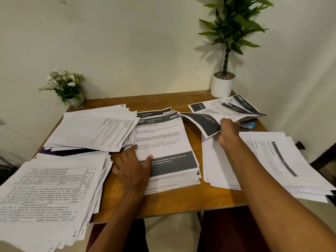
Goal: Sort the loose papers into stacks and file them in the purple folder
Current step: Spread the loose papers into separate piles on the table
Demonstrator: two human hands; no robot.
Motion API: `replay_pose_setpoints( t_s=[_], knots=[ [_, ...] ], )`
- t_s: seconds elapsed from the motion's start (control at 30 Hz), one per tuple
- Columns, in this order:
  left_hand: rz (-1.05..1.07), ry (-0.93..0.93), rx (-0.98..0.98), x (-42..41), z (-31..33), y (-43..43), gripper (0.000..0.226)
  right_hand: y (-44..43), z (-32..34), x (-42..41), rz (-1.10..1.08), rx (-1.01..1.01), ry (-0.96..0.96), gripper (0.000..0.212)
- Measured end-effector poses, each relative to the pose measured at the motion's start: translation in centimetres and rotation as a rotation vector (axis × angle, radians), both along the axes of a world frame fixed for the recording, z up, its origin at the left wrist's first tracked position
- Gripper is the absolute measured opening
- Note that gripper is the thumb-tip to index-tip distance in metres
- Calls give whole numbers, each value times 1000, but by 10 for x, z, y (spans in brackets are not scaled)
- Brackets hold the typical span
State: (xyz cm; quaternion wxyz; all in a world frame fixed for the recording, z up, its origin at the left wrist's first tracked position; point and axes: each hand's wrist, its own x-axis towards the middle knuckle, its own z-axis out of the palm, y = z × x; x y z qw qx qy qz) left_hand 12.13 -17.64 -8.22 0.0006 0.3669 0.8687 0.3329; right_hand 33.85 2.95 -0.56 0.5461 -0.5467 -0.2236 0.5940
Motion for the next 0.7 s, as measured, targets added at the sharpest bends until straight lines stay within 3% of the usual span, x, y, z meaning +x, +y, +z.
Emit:
replay_pose_setpoints(
  t_s=[0.2,0.53,0.7],
  knots=[
    [-6,7,11,0,0,-1,66,20,7,-6,-76,16,-72,49],
    [-10,-37,37,-1,2,-3,66,7,4,-11,89,99,3,46],
    [8,-131,81,-1,6,-5,64,-31,1,-30,98,130,-270,58]
  ],
)
